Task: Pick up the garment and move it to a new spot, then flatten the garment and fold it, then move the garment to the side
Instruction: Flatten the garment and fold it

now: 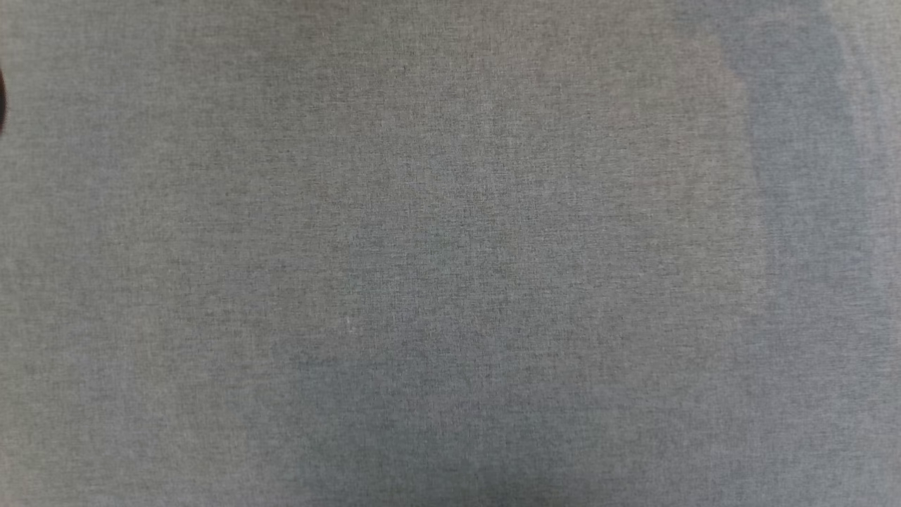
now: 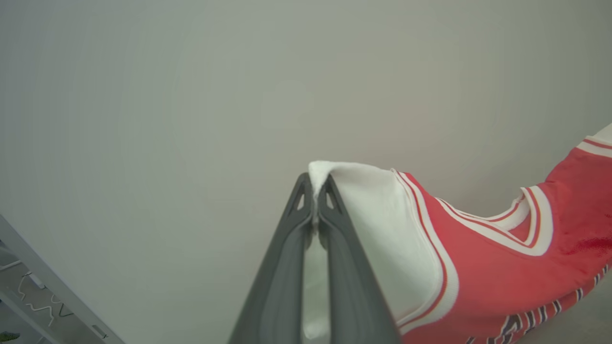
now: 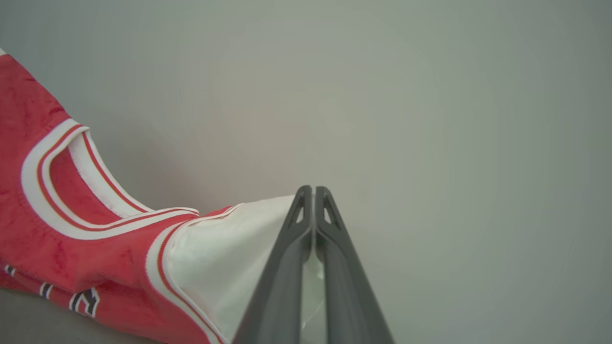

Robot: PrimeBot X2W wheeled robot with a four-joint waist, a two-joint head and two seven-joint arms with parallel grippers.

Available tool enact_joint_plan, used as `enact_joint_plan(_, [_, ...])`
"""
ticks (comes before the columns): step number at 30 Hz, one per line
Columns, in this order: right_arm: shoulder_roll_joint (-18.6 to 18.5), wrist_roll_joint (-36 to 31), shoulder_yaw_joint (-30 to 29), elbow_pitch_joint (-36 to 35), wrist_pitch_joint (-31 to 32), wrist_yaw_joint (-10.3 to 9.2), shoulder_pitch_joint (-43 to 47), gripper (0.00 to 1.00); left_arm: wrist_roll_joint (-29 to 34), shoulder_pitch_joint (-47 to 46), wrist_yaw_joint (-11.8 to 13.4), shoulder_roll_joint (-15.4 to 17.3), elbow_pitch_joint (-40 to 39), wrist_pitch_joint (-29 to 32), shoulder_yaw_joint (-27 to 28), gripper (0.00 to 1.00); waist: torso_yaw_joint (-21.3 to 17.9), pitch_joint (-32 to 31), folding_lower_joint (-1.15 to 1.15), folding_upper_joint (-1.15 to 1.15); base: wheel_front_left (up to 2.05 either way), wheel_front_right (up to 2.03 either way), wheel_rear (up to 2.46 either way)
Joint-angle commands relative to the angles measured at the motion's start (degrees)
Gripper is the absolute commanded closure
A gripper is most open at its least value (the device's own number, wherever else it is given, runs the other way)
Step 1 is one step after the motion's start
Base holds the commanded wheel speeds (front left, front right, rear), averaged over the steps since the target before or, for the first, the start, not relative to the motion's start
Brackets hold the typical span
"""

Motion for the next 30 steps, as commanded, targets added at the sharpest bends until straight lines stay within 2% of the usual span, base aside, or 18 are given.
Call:
enact_joint_plan(1, [-0.05, 0.8, 0.98, 0.13, -1.04, -0.05, 2.38, 1.0, -0.91, 2.05, -0.44, 0.09, 0.55, -0.9, 0.18, 1.0, -0.04, -0.83, -0.01, 0.0, 0.0, 0.0, 0.0])
enact_joint_plan(6, [-0.72, 3.97, 4.03, -0.58, -3.84, -0.05, 9.48, 1.0, -3.2, 9.76, -1.27, -0.32, 1.81, -4.09, -0.24, 1.0, 0.22, -3.72, -0.01, 0.0, 0.0, 0.0, 0.0])
enact_joint_plan(10, [-1.26, 6.3, 6.52, -2.77, -5.51, -0.05, 15.35, 1.0, -4.19, 16.33, -0.96, -0.61, 1.13, -5.84, -1.1, 1.0, 0.44, -6.42, -0.01, 0.0, 0.0, 0.0, 0.0])
enact_joint_plan(18, [-4.16, 10.25, 10.38, -8.33, -7.18, -0.05, 29.51, 1.0, -8.16, 34.02, -0.33, 1.1, -2.61, -9.35, -0.71, 1.0, 1.05, -13.0, -0.01, 0.0, 0.0, 0.0, 0.0])
enact_joint_plan(21, [-5.2, 11.17, 11.02, -10.12, -7.38, -0.05, 34.61, 1.0, -9.55, 41.93, 0.47, 2.05, -5.23, -10.01, -0.2, 1.0, 1.13, -15.54, -0.01, 0.0, 0.0, 0.0, 0.0])
enact_joint_plan(30, [-9.87, 13.17, 10.61, -15.93, -7.57, -0.05, 50.33, 1.0, -12.32, 65.44, 5.18, 3.75, -14.86, -10.48, 2.17, 1.0, 1.75, -21.58, -0.01, 0.0, 0.0, 0.0, 0.0])
